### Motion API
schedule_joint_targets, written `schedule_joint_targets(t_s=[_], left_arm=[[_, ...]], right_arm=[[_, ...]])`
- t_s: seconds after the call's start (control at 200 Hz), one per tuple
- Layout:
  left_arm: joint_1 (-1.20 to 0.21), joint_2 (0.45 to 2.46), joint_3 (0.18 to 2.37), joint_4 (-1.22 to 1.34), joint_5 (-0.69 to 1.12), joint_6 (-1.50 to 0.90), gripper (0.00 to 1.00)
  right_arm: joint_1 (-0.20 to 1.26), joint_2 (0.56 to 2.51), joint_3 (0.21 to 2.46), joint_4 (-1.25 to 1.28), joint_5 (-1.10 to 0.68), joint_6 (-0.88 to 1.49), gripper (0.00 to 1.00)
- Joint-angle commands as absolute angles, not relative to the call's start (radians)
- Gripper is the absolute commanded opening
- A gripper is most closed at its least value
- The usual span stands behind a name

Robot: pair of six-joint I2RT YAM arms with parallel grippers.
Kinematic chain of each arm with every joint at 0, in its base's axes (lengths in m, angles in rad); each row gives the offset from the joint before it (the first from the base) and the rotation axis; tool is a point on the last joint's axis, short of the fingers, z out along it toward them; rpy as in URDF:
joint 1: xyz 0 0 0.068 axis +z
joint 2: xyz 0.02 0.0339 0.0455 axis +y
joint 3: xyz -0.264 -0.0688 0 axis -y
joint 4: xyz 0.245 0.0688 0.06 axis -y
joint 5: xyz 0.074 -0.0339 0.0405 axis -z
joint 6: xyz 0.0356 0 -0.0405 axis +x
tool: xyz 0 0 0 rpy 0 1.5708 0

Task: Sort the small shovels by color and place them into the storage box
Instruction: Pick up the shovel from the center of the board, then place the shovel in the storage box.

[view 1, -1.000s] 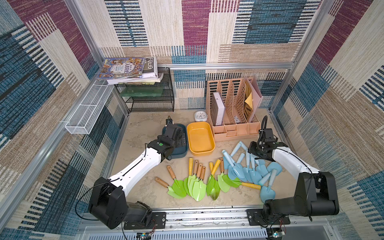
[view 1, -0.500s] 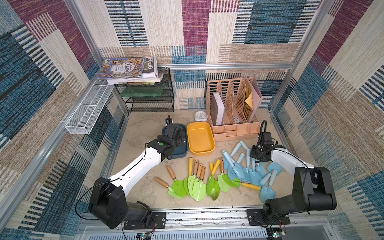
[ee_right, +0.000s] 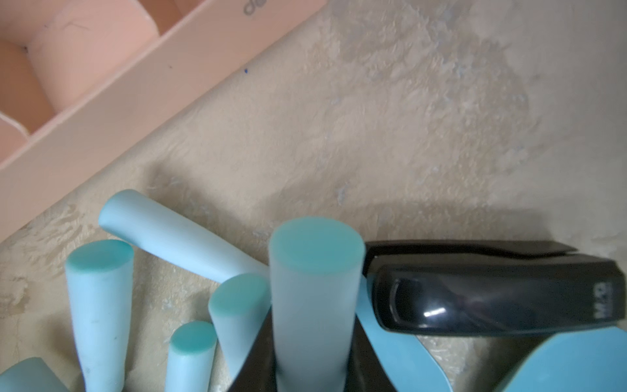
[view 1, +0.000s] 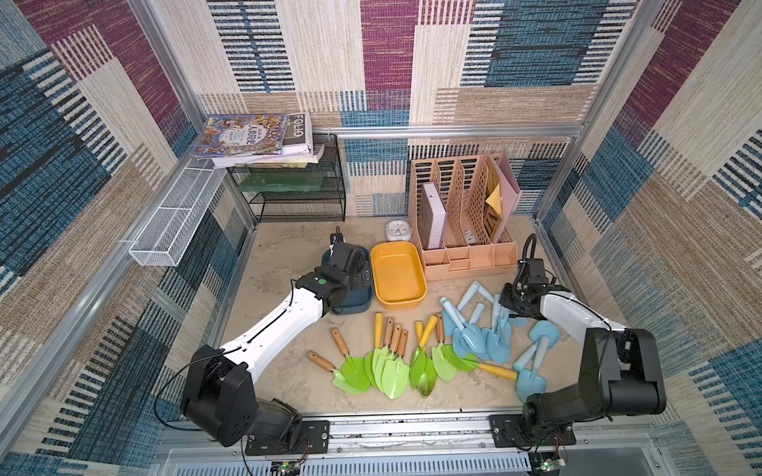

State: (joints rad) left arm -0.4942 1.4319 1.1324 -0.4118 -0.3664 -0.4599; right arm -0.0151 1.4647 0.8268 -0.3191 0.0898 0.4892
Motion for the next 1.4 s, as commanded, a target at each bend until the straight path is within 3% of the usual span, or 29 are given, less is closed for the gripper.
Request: schedule_joint_targets(t_s=[0.0, 0.391, 0.621, 0.921, 1.147, 1.392], left_arm=[[-0.495, 1.44, 1.144, -0.42, -0.355, -0.456, 1.0], [-0.495, 1.46, 1.143, -0.463, -0.32, -0.506, 1.0], [-0.494, 1.445, 1.148, -0.569, -0.314, -0.466, 1.0], [-0.465, 1.327, 1.123, -0.671, -0.276, -0.351, 1.0], [-0.46, 1.331, 1.092, -0.694, -0.268, -0.417, 1.0], [-0.459, 1.335, 1.081, -0.768, -0.243, -0.506, 1.0]], right_arm=[[-0.006, 1.44, 0.853, -0.347, 0.09, 0.481, 0.1], [0.213, 1.444, 1.15, -0.433, 0.113, 0.489, 0.06], [0.384, 1.698, 1.471, -0.468, 0.089, 0.518, 0.05], [0.499, 2.071, 1.926, -0.618, 0.041, 0.585, 0.03], [0.523, 2.246, 2.105, -0.641, -0.035, 0.52, 0.02], [0.53, 2.339, 2.136, -0.663, -0.049, 0.482, 0.02]])
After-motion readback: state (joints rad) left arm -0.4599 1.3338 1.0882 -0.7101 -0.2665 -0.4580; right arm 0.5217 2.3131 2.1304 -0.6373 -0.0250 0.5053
